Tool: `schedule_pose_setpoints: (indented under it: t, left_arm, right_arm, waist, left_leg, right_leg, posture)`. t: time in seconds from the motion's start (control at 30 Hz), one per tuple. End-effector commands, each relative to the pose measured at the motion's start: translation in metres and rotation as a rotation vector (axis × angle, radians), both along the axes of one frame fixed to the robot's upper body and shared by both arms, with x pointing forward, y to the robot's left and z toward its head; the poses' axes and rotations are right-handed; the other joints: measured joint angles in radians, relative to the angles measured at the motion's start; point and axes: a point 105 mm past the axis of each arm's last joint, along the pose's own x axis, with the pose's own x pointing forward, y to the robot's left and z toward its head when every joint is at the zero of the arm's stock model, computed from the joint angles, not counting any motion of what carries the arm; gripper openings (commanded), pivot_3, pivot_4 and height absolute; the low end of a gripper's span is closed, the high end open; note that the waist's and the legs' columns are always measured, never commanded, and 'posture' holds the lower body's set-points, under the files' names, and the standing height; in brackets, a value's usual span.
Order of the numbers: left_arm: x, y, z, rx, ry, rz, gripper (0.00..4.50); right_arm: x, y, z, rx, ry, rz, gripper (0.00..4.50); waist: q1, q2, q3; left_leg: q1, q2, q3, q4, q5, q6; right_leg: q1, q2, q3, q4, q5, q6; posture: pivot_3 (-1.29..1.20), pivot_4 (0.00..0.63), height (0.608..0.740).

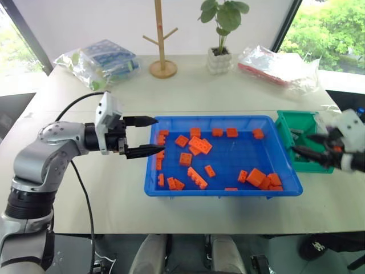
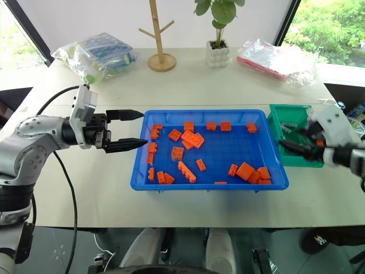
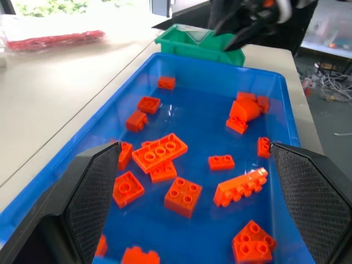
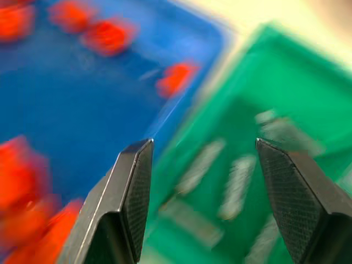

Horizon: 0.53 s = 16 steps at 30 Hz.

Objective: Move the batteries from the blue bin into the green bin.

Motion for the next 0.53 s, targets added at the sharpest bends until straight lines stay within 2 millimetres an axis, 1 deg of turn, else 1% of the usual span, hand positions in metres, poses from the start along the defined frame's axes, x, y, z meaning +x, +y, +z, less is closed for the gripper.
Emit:
schedule_pose_setpoints:
  t: [0.03, 0.13, 0.23, 0.33, 0.43, 0.53]
  left_arm:
    - [-0.002, 0.013, 0.011, -0.006, -0.027, 0.019, 4.5]
    - [-0.001, 0.021, 0.012, -0.002, -0.019, 0.034, 4.5]
    - [0.002, 0.026, 0.012, -0.002, -0.019, 0.058, 4.5]
    - [0.005, 0.03, 0.013, 0.0, -0.02, 0.068, 4.5]
    - [0.006, 0.03, 0.017, 0.003, -0.024, 0.067, 4.5]
    - [0.005, 0.03, 0.019, 0.006, -0.032, 0.064, 4.5]
  right_arm:
    - [-0.026, -0.009, 0.029, 0.027, -0.058, 0.05, 2.99]
    - [-0.048, -0.017, 0.032, 0.063, -0.027, 0.073, 2.99]
    - [-0.059, -0.021, 0.031, 0.074, -0.015, 0.088, 2.99]
    - [-0.062, -0.017, 0.03, 0.072, -0.021, 0.106, 2.99]
    - [-0.059, -0.013, 0.029, 0.073, -0.046, 0.11, 2.99]
    - [-0.055, -0.01, 0.024, 0.066, -0.048, 0.114, 2.99]
  waist:
    - [-0.002, 0.0, 0.0]
    - [-0.004, 0.0, 0.0]
    - [-0.003, 0.0, 0.0]
    - [-0.003, 0.0, 0.0]
    - [-0.001, 0.0, 0.0]
    - [-0.001, 0.0, 0.0]
  left_leg:
    - [0.0, 0.0, 0.0, 0.0, 0.0, 0.0]
    - [0.002, 0.001, 0.001, 0.0, 0.0, 0.0]
    - [0.004, 0.001, 0.001, 0.0, 0.0, 0.0]
    - [0.003, 0.001, 0.001, 0.0, 0.0, 0.0]
    - [0.003, 0.002, 0.0, 0.0, 0.0, 0.0]
    - [0.001, 0.001, 0.0, 0.0, 0.0, 0.0]
  right_leg:
    - [0.0, 0.0, 0.0, -0.001, 0.0, 0.0]
    - [0.002, 0.0, 0.0, -0.002, -0.001, -0.003]
    - [0.003, 0.0, 0.0, -0.002, -0.002, -0.003]
    - [0.003, -0.001, 0.0, -0.002, -0.002, -0.003]
    - [0.003, -0.001, 0.0, -0.004, -0.002, -0.004]
    - [0.003, -0.001, 0.0, -0.006, -0.002, -0.004]
  posture:
    - [0.0, 0.15, 0.693]
    - [0.0, 0.15, 0.693]
    - [0.0, 0.15, 0.693]
    - [0.0, 0.15, 0.693]
    - [0.0, 0.15, 0.693]
    - [0.0, 0.15, 0.693]
